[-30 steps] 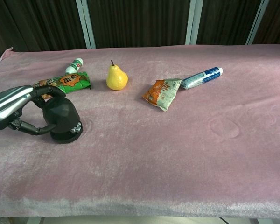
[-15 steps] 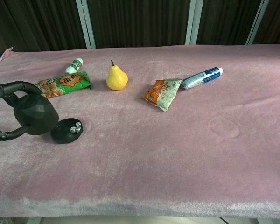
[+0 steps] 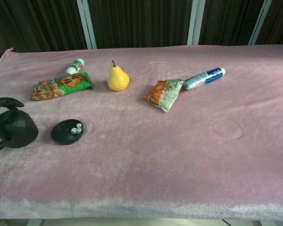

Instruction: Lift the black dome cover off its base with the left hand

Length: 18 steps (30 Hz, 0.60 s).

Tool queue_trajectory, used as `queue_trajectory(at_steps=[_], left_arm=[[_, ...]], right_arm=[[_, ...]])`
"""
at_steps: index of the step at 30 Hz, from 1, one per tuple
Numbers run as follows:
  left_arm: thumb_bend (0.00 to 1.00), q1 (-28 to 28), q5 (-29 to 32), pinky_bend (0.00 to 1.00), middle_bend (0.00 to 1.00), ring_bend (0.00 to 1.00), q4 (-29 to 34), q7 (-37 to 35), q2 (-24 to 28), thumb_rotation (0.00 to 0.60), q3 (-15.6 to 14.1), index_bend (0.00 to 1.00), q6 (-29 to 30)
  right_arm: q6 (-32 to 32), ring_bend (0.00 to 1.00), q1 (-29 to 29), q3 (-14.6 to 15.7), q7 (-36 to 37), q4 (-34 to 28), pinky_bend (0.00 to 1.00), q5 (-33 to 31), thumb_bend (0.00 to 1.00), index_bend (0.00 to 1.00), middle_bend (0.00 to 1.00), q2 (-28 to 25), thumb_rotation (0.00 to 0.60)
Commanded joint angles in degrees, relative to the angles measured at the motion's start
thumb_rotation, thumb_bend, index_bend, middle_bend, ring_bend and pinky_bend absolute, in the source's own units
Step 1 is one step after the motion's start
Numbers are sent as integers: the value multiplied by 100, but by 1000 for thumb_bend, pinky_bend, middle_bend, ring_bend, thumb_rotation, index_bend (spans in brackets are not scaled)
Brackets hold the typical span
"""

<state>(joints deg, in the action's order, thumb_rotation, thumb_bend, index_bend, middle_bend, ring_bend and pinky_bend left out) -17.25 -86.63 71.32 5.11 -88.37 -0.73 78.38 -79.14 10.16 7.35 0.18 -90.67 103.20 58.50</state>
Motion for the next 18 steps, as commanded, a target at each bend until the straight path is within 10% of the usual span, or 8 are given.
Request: queue_trajectory(at_steps=[1,11,18], left_arm=[[319,30,82,350,231,301,35,63,58,600,-29,184,-146],[305,44,563,232,7,23,700,432,454,600,0,2,-711],[292,263,149,223,0,4,1011,386,628,600,44,1,53]], right_arm=[[-2,50,-3,-3,-2,0,173,-8,0,0,0,2,600],[-16,50,-14,-3,-47,-8,174,-5,0,0,0,17,600],[-52,51,-30,-9,-53,0,173,-5,0,0,0,30,600]])
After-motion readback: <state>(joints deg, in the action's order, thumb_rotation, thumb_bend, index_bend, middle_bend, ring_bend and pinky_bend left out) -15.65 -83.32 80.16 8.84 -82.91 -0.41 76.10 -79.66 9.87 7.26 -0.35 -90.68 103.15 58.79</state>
